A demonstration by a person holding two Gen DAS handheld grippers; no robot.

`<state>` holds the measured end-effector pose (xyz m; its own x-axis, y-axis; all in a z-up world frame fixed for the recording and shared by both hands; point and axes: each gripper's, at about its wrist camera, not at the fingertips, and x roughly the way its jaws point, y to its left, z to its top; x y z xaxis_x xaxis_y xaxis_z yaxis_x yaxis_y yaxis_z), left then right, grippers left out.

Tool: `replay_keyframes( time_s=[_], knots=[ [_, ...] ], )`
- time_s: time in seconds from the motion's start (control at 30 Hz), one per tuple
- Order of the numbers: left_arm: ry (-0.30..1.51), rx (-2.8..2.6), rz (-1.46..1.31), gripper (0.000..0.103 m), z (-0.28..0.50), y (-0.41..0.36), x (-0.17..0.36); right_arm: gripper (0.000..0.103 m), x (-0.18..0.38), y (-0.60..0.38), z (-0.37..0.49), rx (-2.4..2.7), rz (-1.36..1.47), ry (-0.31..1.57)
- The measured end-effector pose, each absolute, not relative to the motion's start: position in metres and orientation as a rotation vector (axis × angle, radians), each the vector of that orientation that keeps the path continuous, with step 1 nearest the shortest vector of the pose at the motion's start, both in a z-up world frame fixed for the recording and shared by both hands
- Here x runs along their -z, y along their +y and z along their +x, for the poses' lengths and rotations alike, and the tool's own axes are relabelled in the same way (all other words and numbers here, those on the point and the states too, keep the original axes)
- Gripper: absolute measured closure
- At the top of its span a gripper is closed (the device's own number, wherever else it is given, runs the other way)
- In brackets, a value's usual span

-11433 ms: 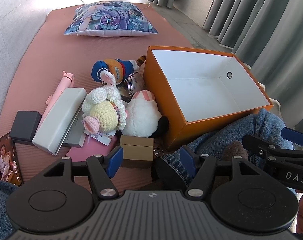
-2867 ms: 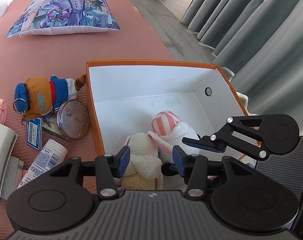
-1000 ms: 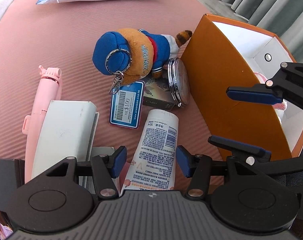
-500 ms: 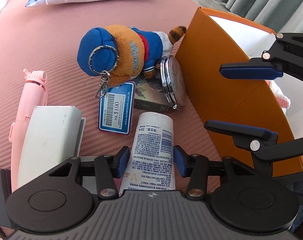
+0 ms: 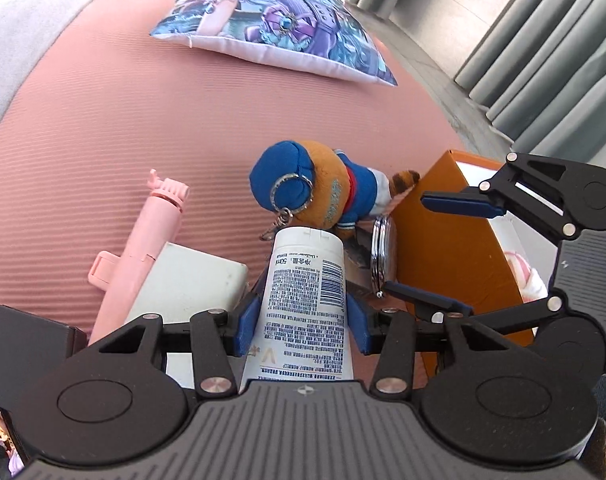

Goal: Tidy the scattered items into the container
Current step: 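Grasp the white lotion tube with left tool while right tool grasps the blue-capped bear plush, then carry the lotion tube with left tool while right tool carries the bear into the box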

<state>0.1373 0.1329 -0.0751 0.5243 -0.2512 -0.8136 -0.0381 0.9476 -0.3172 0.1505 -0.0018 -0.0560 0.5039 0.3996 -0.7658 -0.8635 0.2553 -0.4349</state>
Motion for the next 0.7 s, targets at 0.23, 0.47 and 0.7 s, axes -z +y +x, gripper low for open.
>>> replay_keyframes(
  time_s=[0.23, 0.47, 0.7],
  knots=[
    [0.975, 0.061, -0.347, 0.049, 0.148, 0.141, 0.074, 0.033, 0.078, 0.029, 0.176, -0.909, -1.086, 0.536],
    [0.96, 0.026, -0.366, 0.049, 0.15, 0.147, 0.077, 0.032, 0.084, 0.048, 0.19, -0.934, -1.177, 0.501],
    [0.965, -0.007, -0.362, 0.049, 0.155, 0.15, 0.081, 0.035, 0.095, 0.059, 0.193, -0.969, -1.229, 0.514]
  ],
)
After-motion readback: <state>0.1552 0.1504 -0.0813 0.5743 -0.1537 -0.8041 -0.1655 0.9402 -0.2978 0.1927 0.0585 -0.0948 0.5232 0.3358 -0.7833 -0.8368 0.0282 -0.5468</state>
